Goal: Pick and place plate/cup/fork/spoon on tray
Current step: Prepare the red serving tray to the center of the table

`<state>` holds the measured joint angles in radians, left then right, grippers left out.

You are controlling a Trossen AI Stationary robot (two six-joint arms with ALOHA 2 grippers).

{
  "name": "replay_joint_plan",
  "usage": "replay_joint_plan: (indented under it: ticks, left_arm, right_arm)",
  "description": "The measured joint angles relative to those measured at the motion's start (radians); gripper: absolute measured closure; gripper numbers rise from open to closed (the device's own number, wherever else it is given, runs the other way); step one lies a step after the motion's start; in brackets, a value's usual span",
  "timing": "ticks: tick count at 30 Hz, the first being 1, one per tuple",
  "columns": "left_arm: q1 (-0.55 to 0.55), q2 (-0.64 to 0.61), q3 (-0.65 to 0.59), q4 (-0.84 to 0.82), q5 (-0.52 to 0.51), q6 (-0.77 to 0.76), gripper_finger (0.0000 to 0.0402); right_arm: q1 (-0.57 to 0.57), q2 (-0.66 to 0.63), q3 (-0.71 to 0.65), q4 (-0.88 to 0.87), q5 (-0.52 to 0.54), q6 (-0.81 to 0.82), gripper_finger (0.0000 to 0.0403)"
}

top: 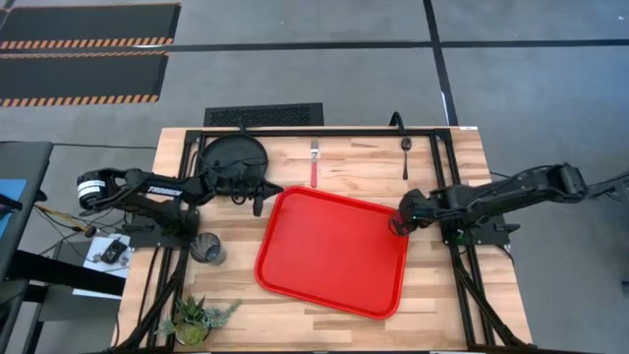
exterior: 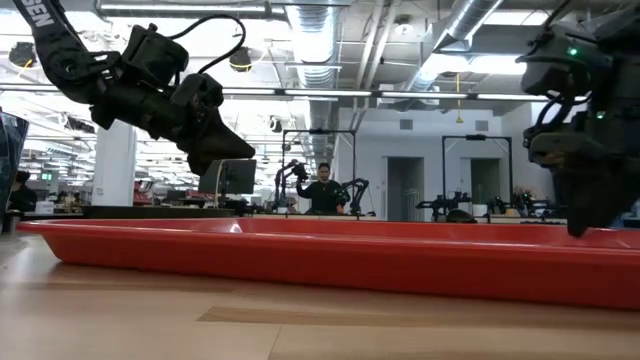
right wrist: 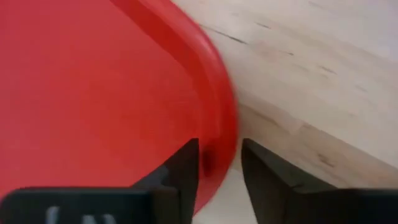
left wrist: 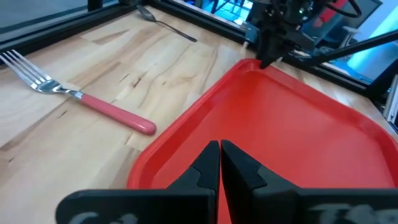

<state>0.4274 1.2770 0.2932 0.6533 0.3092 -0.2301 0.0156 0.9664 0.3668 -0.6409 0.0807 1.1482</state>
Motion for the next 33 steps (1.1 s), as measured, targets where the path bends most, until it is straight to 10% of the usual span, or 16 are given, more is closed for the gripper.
replay_joint_plan:
  ticks: [8,33]
  left_arm:
    - [0.000,0.000,0.000,0.001,-0.016,-0.040,0.0401]
    - [0.000,0.000,0.000,-0.044,-0.053,-0.049,0.0401]
  right_arm:
    - [-0.060,0.036,0.002,0.066,-0.004,-0.104,0.0350]
    - [-0.417,0.096,0.000,0.267,-0.076,-0.448,0.0342]
